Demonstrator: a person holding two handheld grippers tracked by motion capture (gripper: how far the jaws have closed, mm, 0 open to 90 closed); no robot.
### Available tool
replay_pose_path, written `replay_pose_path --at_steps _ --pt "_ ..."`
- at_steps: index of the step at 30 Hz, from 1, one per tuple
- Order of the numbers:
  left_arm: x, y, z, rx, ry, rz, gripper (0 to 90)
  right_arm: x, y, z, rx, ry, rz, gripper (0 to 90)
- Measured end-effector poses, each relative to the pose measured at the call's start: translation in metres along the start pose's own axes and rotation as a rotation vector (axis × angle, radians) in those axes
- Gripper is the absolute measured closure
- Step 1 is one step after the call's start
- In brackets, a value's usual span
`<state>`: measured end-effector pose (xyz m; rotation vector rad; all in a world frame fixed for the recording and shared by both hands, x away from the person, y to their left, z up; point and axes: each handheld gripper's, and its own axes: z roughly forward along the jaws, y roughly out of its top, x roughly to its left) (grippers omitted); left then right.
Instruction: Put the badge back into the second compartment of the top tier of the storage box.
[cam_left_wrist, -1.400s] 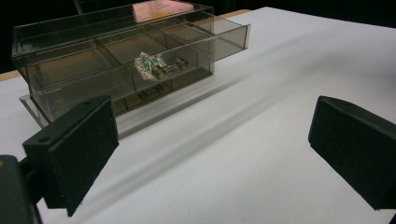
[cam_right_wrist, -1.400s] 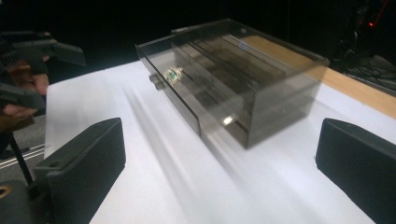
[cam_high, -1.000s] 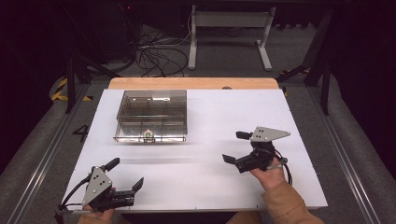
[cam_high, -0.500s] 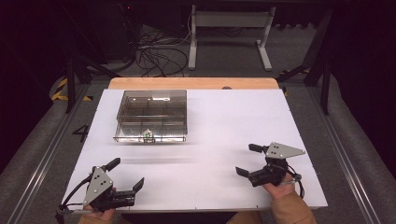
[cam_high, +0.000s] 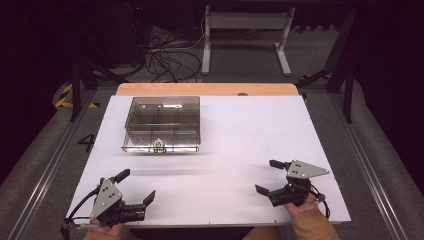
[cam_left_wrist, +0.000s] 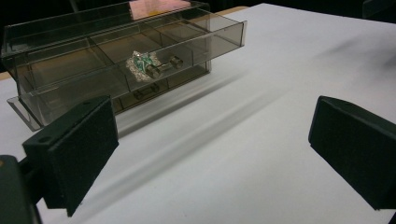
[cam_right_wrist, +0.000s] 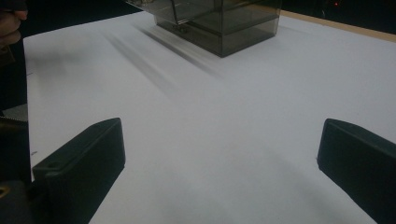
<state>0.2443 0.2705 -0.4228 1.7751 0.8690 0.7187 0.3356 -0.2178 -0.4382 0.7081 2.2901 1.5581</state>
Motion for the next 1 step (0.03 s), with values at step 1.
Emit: replay_pose_path --at_steps 1 --pt "0.0000 0.0000 -0.0001 0.000 0.001 0.000 2.3 -0.0001 -0.0001 0.0003 0.000 0.002 0.001 1.4"
